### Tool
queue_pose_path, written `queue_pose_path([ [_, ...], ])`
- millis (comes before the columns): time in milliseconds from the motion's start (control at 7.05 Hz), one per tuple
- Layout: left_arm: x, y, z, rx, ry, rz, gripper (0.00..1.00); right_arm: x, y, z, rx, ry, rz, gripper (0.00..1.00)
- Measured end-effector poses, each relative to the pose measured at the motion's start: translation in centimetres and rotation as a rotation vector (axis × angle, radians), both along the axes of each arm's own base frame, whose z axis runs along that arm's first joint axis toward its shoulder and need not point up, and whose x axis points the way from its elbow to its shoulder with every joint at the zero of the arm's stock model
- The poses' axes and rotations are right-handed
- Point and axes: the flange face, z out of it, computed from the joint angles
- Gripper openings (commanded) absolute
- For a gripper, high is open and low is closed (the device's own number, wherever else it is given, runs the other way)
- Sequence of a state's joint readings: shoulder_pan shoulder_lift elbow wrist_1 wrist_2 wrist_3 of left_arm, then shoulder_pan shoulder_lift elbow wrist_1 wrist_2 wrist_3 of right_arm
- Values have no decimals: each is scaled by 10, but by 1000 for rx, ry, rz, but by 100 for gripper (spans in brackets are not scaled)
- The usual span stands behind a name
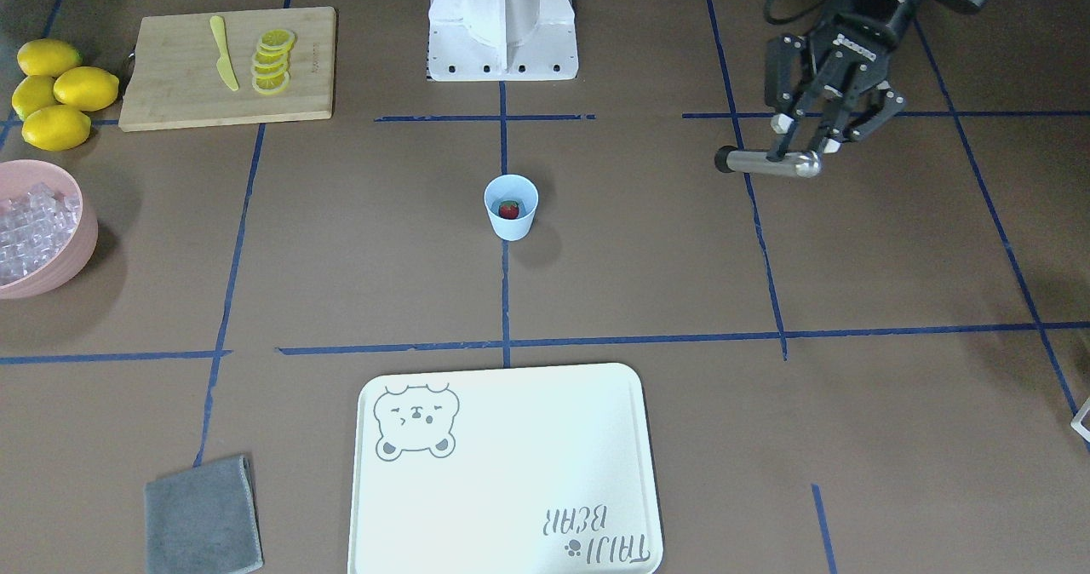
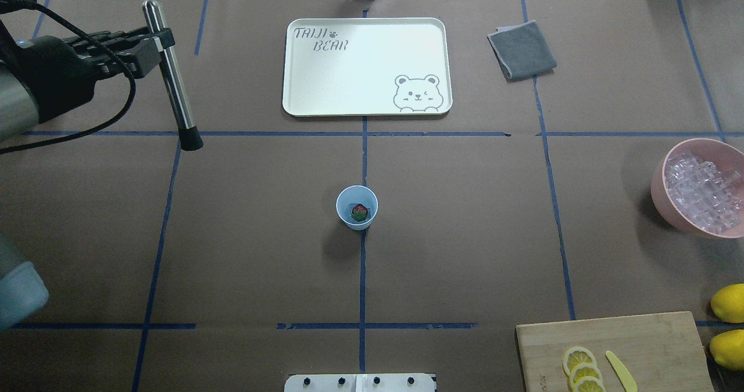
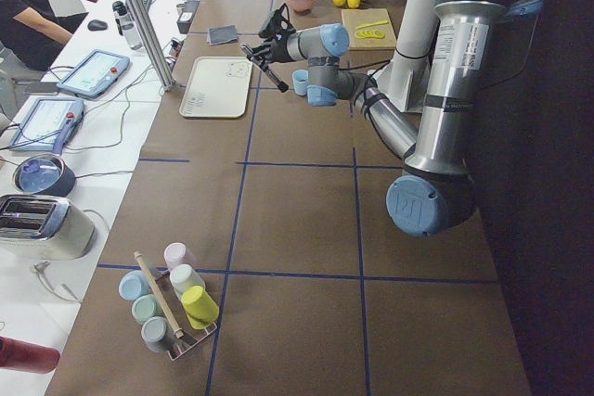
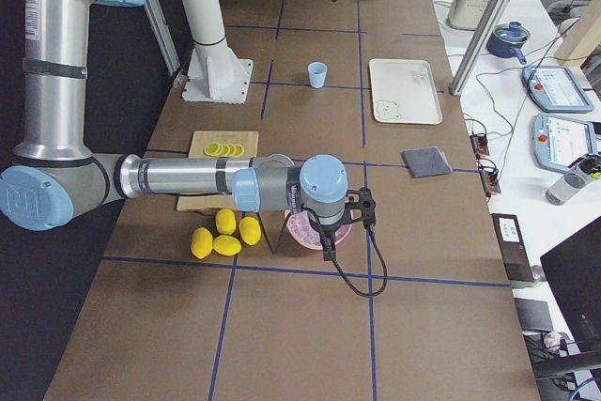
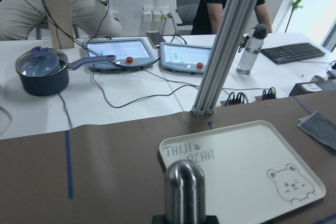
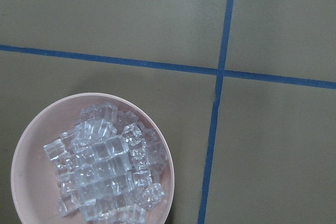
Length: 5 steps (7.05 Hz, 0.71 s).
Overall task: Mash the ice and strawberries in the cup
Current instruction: 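Carry the pestle with the left gripper over the cup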
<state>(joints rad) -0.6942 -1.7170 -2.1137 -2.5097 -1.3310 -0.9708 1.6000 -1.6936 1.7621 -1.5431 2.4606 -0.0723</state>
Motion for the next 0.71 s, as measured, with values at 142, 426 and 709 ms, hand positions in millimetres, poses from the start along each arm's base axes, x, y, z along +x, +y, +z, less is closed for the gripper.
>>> queue_pose_path([
  [142, 28, 21, -9, 21, 60, -32, 0, 0, -1, -1, 2, -1, 0, 99],
  [426, 83, 65, -27, 42, 99, -93, 0, 0, -4, -5, 13, 3, 0, 99],
  [709, 140, 102, -32, 89, 20, -194, 0, 1, -8, -8, 26, 11, 1, 99],
])
